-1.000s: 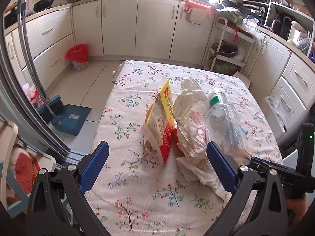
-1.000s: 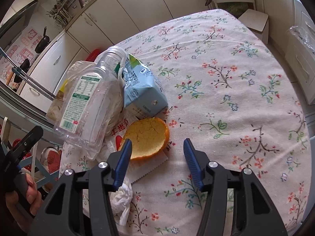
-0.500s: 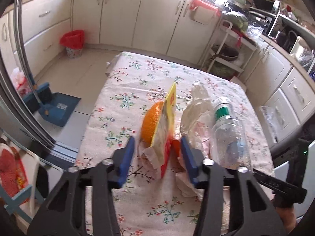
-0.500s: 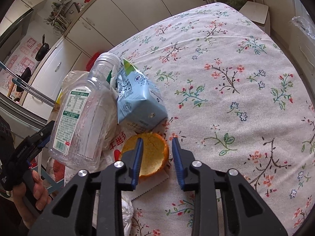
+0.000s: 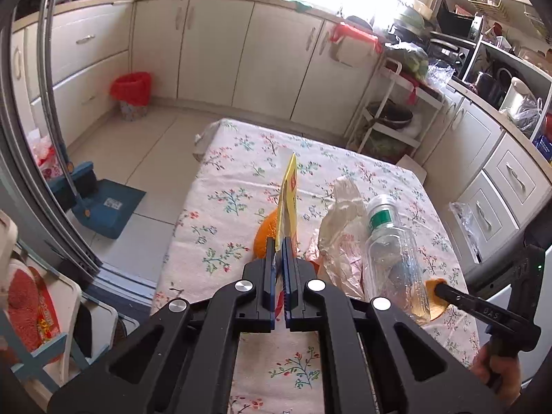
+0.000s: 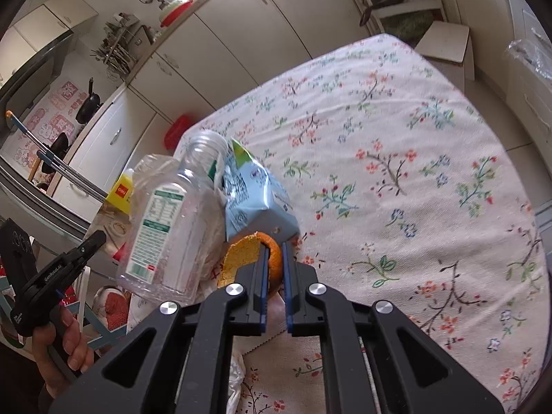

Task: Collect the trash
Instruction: 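Carry both items over the yellow bowl and open both tools to drop them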

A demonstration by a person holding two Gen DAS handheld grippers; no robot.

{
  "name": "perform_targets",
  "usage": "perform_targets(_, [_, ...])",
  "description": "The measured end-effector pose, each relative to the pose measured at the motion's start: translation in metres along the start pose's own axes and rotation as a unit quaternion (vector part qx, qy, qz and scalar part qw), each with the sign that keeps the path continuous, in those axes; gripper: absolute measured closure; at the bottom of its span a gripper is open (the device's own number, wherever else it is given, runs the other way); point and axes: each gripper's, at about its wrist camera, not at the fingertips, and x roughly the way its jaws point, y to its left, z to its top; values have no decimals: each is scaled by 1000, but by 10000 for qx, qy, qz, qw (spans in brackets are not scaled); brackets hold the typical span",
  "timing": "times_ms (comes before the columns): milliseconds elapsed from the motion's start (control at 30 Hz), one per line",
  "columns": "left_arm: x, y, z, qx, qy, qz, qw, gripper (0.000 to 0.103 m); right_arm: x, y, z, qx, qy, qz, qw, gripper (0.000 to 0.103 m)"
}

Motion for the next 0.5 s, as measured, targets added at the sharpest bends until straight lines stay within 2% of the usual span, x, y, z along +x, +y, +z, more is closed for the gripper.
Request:
perform_targets(133, [-21, 4, -4, 68, -236, 131, 9996, 100, -7, 3, 4, -61, -170, 19, 9998, 95])
perform_targets(367, [-75, 13, -24, 26, -654, -47, 9978, 100, -28, 11, -8, -133, -341, 202, 9991, 95])
perform_targets(500, [-98, 16, -46, 1, -682, -220, 9974, 100, -44, 25, -22, -386, -483, 282, 9977, 95])
